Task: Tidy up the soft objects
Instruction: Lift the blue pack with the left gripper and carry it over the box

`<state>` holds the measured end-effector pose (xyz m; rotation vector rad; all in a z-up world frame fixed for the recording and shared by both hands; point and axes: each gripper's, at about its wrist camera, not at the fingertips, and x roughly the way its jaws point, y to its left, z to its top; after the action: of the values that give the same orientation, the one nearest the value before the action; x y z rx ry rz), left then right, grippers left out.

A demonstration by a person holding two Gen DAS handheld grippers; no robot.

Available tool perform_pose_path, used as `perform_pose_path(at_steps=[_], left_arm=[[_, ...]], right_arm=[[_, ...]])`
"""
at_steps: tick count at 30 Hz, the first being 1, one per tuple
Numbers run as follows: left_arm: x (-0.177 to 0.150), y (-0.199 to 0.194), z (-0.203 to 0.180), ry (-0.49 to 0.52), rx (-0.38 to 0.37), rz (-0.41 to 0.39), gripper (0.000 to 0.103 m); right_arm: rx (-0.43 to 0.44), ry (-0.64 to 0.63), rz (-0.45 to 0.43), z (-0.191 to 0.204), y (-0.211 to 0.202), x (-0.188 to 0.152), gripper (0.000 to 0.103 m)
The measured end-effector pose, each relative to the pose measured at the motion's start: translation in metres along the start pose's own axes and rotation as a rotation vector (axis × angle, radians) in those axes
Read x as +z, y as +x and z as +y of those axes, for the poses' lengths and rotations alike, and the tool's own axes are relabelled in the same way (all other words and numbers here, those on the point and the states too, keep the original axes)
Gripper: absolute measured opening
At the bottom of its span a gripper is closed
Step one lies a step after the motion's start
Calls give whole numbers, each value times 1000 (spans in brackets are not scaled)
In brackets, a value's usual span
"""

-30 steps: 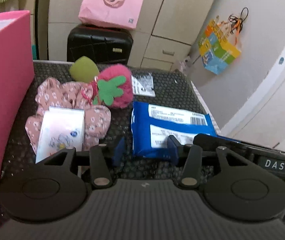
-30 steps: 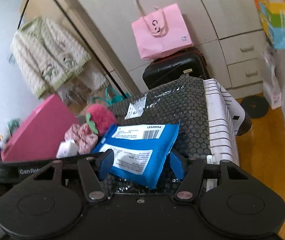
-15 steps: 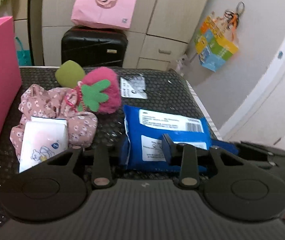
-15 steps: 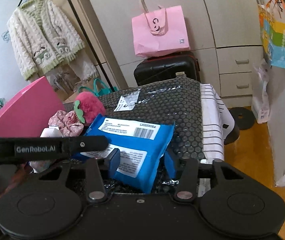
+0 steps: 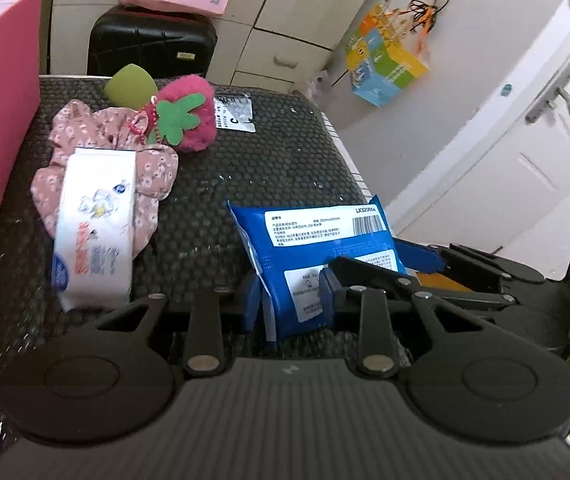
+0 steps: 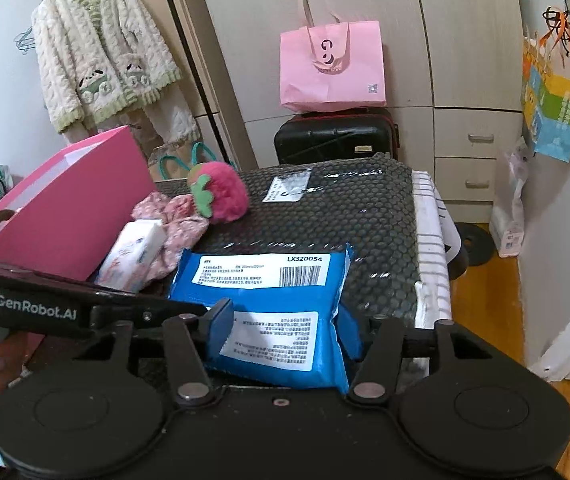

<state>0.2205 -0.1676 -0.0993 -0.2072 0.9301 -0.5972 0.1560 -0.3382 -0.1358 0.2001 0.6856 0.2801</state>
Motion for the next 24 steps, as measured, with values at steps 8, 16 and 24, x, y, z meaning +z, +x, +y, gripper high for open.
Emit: perform_pose_path(at_steps=[8,16,24], left_arm=[[-19,-34,-4,33,-23,6,29],[-40,-69,-3,72,-46,14,29],[-71,-115,9,95,-60,10,29]], right_arm=[[-21,-15,11,30,-28,-10,63],[-21,-40,43,57,-54,-16,63],[-2,-89,74,101,-77,-31,63]])
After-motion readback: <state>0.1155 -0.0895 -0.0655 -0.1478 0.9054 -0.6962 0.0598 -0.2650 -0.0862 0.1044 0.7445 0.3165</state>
